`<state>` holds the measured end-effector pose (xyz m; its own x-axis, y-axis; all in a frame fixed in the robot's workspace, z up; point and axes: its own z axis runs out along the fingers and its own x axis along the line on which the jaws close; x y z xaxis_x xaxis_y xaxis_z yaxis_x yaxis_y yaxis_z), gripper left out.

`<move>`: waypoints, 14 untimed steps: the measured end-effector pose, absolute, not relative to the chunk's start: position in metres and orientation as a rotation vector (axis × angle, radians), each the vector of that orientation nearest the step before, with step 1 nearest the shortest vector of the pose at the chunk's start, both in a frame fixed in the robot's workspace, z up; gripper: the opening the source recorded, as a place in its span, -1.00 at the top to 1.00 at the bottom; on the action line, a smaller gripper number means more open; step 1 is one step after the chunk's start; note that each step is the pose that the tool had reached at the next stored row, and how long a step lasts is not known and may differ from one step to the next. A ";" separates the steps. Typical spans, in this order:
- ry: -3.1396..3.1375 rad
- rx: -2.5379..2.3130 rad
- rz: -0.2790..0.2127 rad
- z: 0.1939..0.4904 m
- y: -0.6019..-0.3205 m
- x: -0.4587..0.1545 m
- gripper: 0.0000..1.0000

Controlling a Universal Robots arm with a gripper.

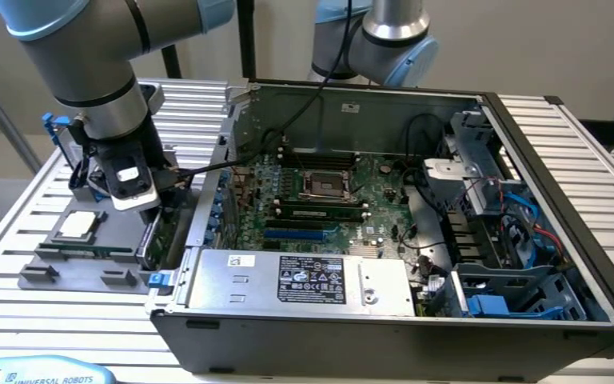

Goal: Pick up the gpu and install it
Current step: 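Pick up the gpu and move the gpu toward the slot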

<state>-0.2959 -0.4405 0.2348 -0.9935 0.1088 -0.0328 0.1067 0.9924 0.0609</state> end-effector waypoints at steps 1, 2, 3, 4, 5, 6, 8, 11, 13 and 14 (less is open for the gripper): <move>3.100 0.168 0.092 0.235 -0.441 -0.296 0.45; 3.100 0.168 0.092 0.235 -0.440 -0.296 0.45; 3.100 0.168 0.092 0.235 -0.440 -0.296 0.46; 3.100 0.168 0.092 0.235 -0.440 -0.296 0.46; 3.100 0.168 0.092 0.235 -0.440 -0.296 0.46; 3.100 0.168 0.092 0.235 -0.440 -0.296 0.46; 3.100 0.168 0.092 0.235 -0.440 -0.296 0.46; 3.100 0.168 0.092 0.235 -0.440 -0.296 0.46; 3.100 0.164 0.092 0.235 -0.440 -0.296 0.46; 3.100 0.159 0.092 0.235 -0.440 -0.296 0.46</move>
